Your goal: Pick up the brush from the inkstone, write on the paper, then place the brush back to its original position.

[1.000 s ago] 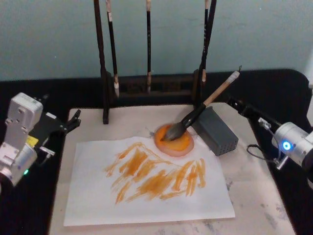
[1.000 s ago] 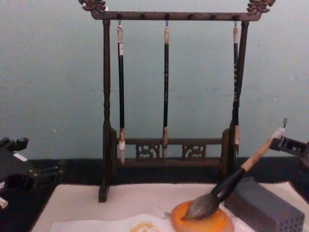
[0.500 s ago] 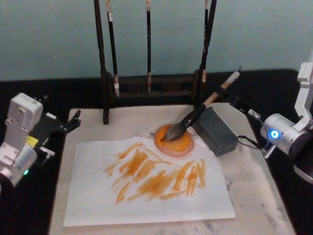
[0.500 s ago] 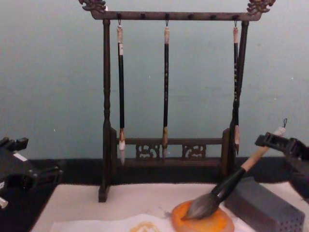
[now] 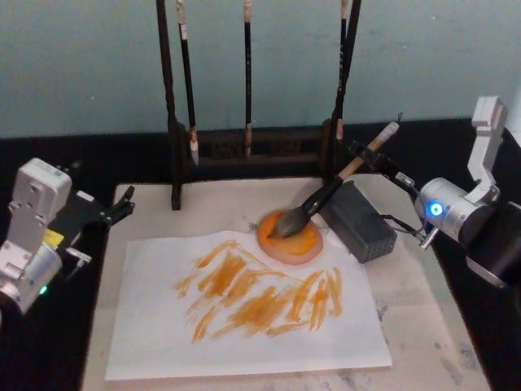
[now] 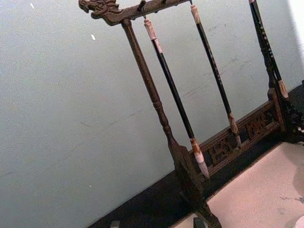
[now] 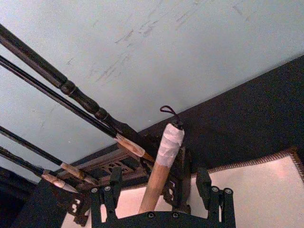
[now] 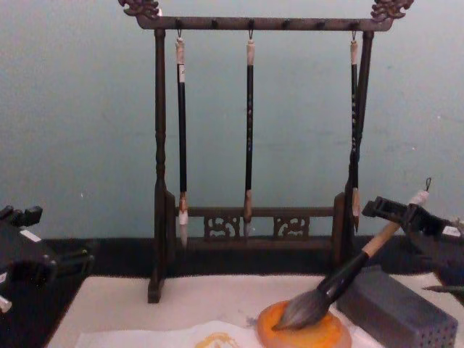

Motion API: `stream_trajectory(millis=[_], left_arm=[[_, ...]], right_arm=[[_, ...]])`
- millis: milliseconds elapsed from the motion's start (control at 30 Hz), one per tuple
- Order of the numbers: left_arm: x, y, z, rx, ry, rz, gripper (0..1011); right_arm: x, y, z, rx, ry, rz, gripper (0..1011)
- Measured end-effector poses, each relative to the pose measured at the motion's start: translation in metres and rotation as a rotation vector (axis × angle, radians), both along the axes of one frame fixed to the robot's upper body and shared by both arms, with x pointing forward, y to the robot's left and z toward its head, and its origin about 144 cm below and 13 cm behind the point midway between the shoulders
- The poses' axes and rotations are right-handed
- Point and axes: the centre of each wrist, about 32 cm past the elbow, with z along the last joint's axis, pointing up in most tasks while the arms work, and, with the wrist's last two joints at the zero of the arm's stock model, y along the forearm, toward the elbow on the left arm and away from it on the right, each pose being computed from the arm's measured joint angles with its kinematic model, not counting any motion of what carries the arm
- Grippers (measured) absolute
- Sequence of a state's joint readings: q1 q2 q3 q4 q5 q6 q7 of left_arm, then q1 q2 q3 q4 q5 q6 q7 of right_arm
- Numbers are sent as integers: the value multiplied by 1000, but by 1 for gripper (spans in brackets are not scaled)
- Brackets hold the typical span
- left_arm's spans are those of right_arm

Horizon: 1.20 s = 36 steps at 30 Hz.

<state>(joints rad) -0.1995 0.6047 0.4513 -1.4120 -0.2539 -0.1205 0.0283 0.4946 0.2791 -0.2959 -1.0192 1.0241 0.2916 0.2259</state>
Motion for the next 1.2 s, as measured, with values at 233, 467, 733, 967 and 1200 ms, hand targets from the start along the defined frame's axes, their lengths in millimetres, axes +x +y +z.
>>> stream_trajectory(millis=[233, 467, 733, 967, 1200], left_arm=[[0, 0, 0, 0, 0, 0, 1001], [0, 0, 0, 0, 0, 0, 1001], [0, 0, 0, 0, 0, 0, 1001], [0, 0, 0, 0, 0, 0, 1001], [0, 0, 0, 0, 0, 0, 1001]], right_arm=[[8, 4, -1, 5, -4, 10, 1000], [10, 3, 0, 14, -17, 23, 1000], [9, 3, 0, 10, -28, 36, 1000], [9, 3, 0, 10, -27, 34, 1000], [9, 3, 0, 11, -26, 32, 987]])
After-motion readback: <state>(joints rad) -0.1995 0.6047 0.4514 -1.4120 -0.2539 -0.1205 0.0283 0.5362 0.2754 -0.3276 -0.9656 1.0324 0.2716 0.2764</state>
